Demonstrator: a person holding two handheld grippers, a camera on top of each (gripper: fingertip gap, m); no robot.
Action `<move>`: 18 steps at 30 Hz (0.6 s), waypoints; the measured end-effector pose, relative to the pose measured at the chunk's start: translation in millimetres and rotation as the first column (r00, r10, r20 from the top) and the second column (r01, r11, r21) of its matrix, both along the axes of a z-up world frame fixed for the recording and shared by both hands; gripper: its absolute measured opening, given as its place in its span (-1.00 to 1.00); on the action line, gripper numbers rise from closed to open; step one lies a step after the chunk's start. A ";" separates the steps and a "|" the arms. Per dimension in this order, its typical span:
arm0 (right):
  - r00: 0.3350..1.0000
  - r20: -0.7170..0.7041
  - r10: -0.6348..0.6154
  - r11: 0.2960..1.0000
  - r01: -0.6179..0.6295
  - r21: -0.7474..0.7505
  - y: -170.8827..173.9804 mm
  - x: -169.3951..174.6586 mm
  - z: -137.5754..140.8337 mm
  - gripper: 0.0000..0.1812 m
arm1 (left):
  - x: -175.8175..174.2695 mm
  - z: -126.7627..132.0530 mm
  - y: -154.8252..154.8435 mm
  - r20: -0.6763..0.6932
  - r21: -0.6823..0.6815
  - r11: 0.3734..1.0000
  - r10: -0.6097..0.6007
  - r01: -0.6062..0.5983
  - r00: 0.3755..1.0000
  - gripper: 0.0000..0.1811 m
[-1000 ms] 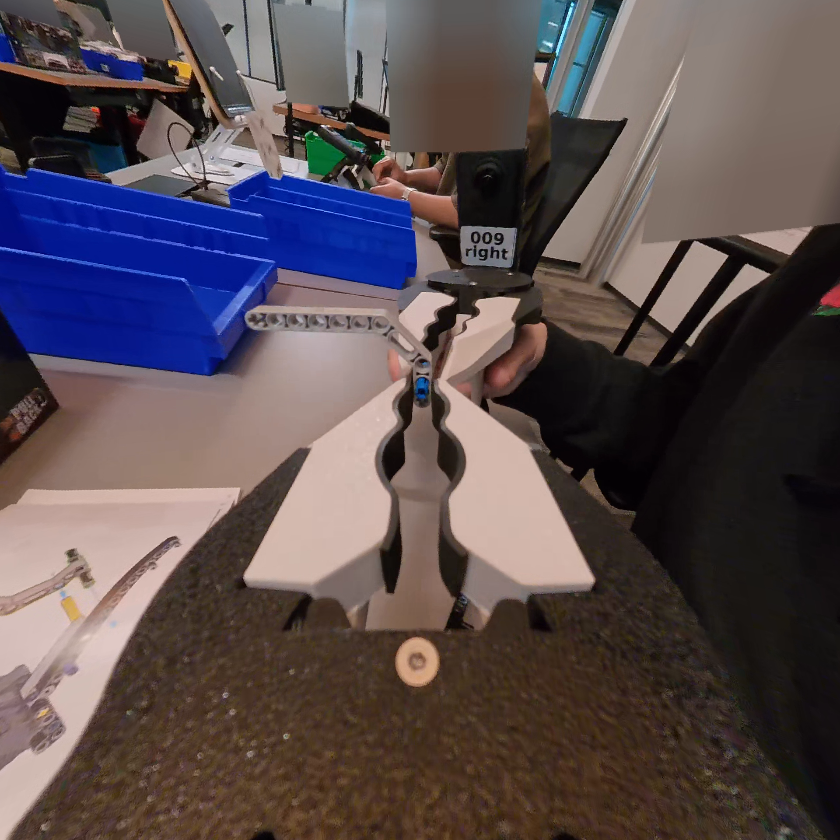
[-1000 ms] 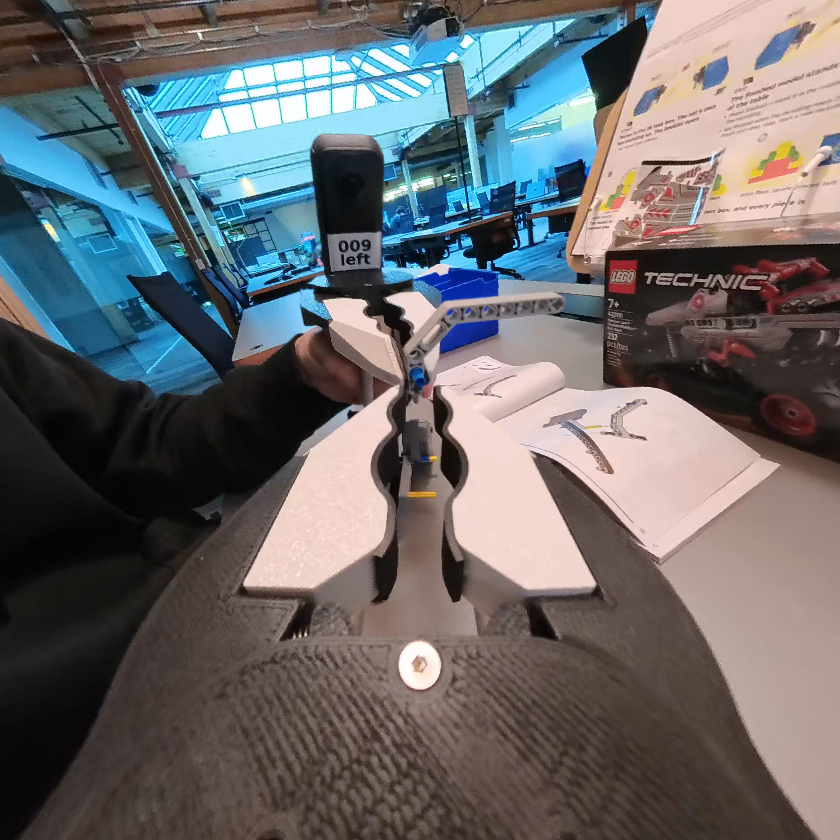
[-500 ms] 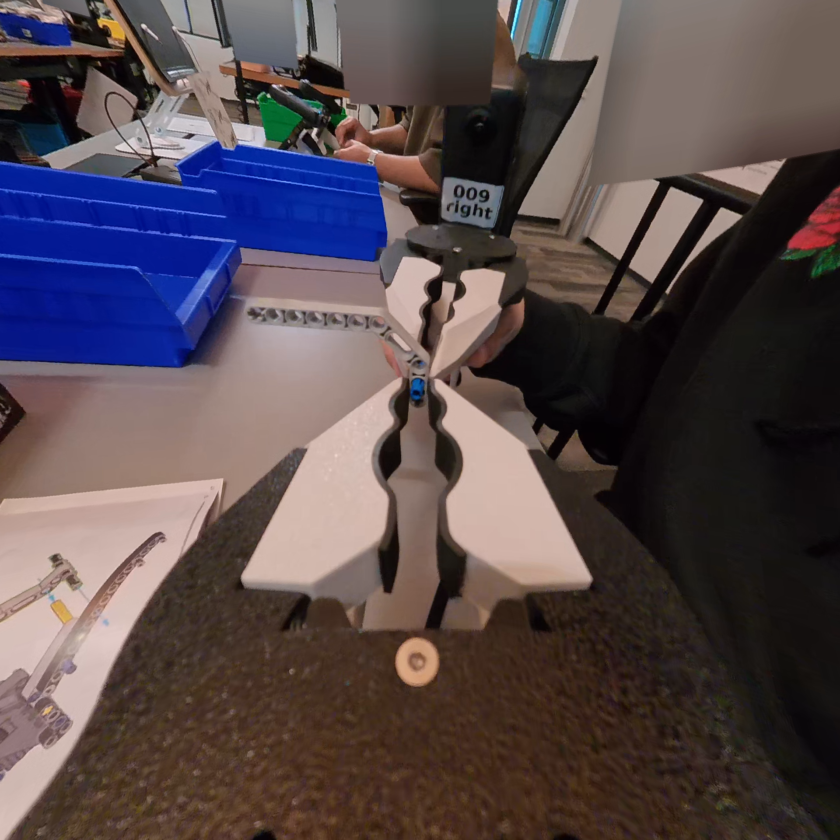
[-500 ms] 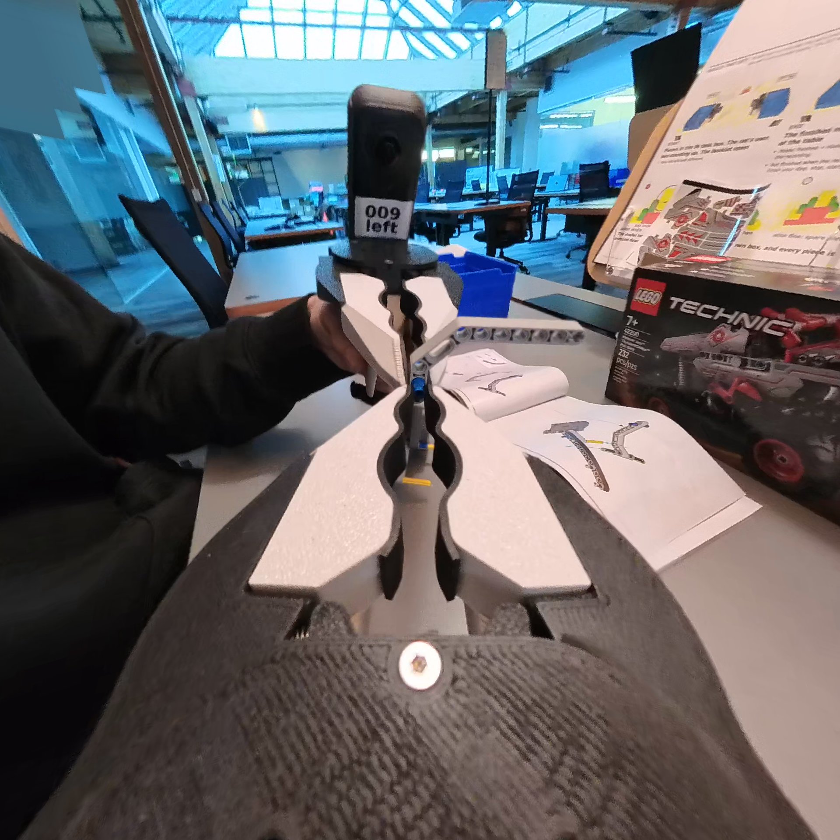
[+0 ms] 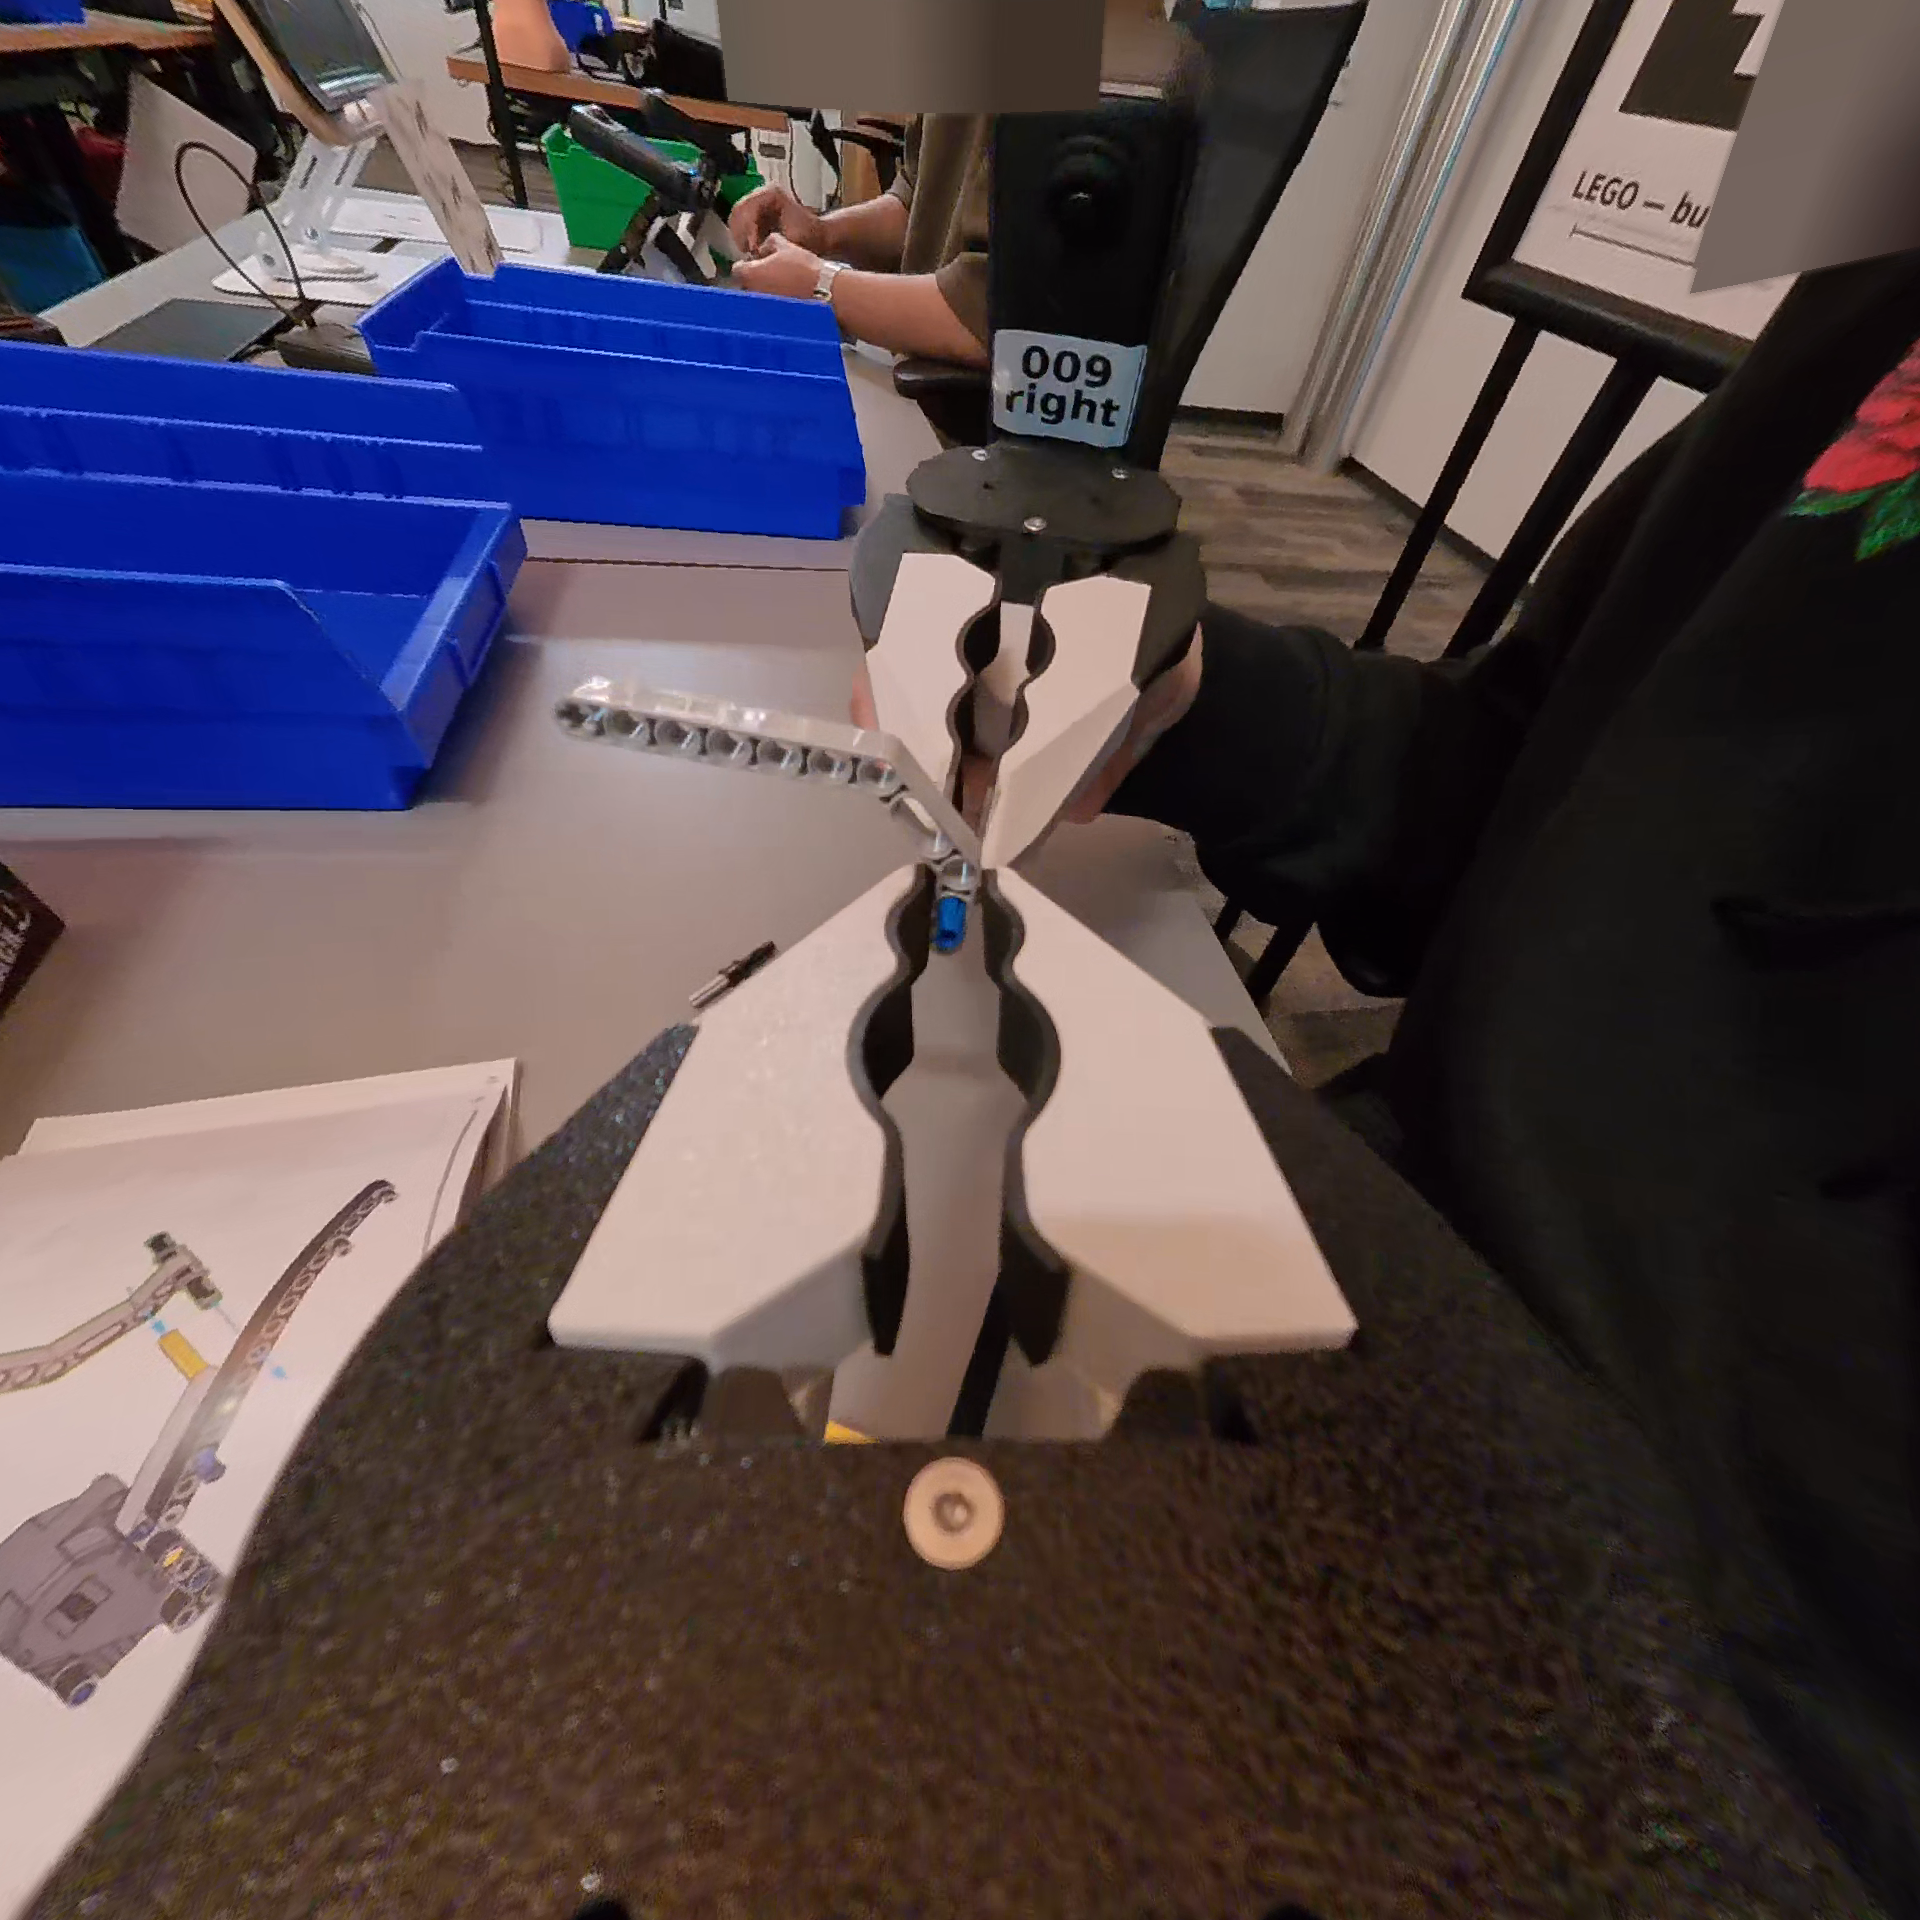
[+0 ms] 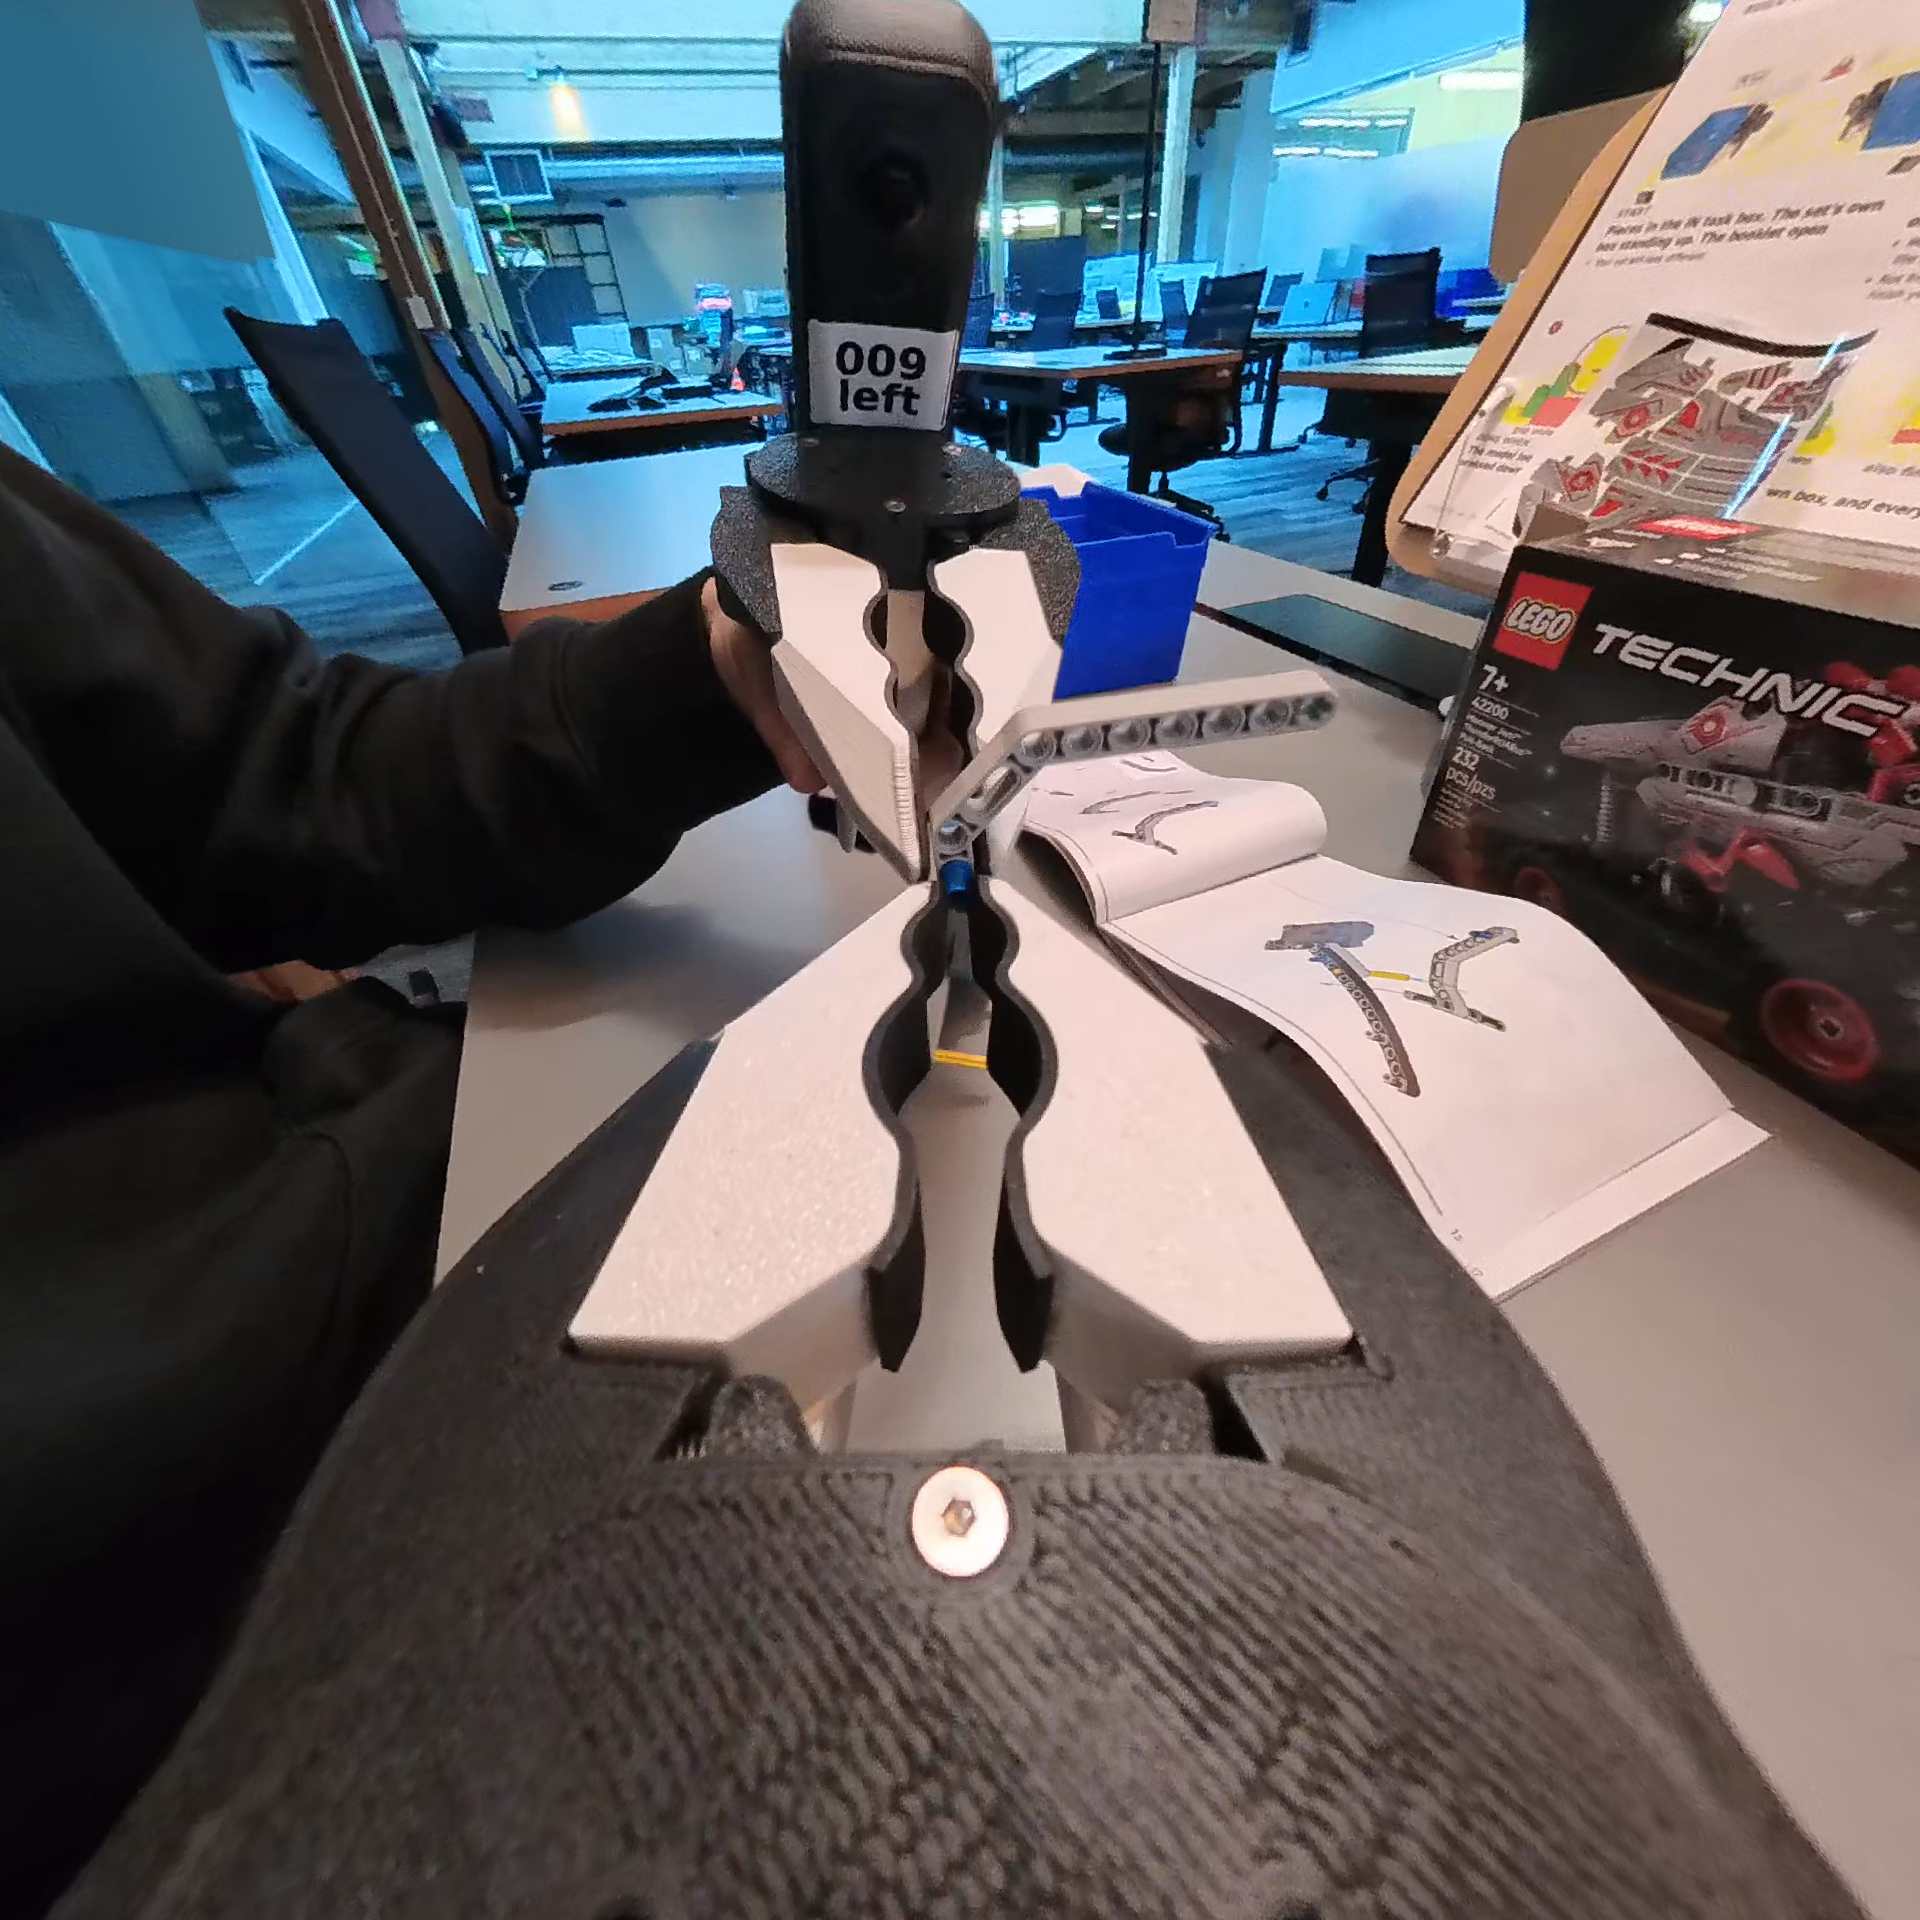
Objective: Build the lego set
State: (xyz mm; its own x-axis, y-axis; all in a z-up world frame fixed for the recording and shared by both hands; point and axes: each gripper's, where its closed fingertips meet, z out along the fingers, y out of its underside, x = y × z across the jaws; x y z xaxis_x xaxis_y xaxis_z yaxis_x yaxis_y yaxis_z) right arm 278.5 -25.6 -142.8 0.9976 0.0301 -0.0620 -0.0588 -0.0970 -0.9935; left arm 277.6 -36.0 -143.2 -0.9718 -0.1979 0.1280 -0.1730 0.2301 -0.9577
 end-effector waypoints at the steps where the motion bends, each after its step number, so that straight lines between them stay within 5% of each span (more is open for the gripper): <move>1: 1.000 -0.009 0.004 1.000 -0.004 -0.006 0.2 -0.8 -0.8 -0.97 | -0.2 -1.2 0.3 -0.004 0.007 1.000 -0.002 0.002 1.000 -0.93; 18: 0.994 0.009 0.111 0.989 -0.110 -0.104 -9.0 -19.8 -12.5 -0.99 | -19.2 -11.2 -4.9 -0.148 0.025 0.996 -0.077 0.082 0.986 -0.93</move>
